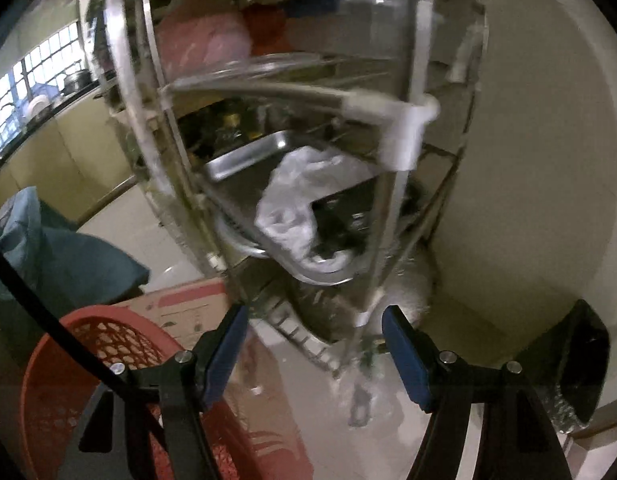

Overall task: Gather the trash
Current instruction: 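Grasp the blue plastic bag with the left tool while the right tool grasps the clear box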

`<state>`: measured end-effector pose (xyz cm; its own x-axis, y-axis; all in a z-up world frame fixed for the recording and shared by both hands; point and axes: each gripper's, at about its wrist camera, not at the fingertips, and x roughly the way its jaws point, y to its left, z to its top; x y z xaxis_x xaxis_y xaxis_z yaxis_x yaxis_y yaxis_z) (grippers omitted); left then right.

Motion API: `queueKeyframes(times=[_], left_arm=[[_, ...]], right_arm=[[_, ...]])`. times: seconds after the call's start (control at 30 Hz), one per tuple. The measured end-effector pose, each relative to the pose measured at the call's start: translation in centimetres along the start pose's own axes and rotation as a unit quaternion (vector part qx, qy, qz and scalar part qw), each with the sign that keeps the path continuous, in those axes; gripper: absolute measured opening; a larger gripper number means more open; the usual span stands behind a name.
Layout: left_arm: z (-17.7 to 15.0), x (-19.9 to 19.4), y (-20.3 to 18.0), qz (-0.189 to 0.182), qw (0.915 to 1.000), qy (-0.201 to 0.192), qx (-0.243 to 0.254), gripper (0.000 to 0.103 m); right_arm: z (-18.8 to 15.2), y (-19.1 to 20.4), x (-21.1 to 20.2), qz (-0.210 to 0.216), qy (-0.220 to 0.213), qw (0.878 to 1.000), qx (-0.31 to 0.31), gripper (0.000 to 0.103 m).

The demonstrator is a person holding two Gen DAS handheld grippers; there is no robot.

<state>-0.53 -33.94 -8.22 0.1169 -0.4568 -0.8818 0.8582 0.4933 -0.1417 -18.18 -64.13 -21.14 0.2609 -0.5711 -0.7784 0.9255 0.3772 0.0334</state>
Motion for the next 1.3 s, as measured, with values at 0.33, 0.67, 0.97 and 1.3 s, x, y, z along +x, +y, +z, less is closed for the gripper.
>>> queueKeyframes(times=[0.33, 0.67, 0.97, 1.3], left_arm=[[-11.3, -8.1, 13.4, 0.108, 0.9801, -0.025, -0.164, 0.076], [-17.4, -12.5, 21.9, 0.138, 0.9524, -0.084, -0.258, 0.076], [-20.3, -14.8, 25.9, 0.131, 0.9387, -0.105, -0.301, 0.076], [-16.5, -14.8, 34.4, 0.076, 0.9173, -0.108, -0.376, 0.077]], right_arm=[[-2.1, 4.9, -3.5, -0.045, -0.027, 0.997, -0.049, 0.073], [-1.5, 11.9, -16.5, 0.164, -0.074, 0.979, -0.097, 0.073], [-9.4, 29.3, -21.2, 0.435, 0.094, 0.867, -0.222, 0.073], [-12.5, 38.4, -23.2, 0.518, 0.169, 0.800, -0.251, 0.073]])
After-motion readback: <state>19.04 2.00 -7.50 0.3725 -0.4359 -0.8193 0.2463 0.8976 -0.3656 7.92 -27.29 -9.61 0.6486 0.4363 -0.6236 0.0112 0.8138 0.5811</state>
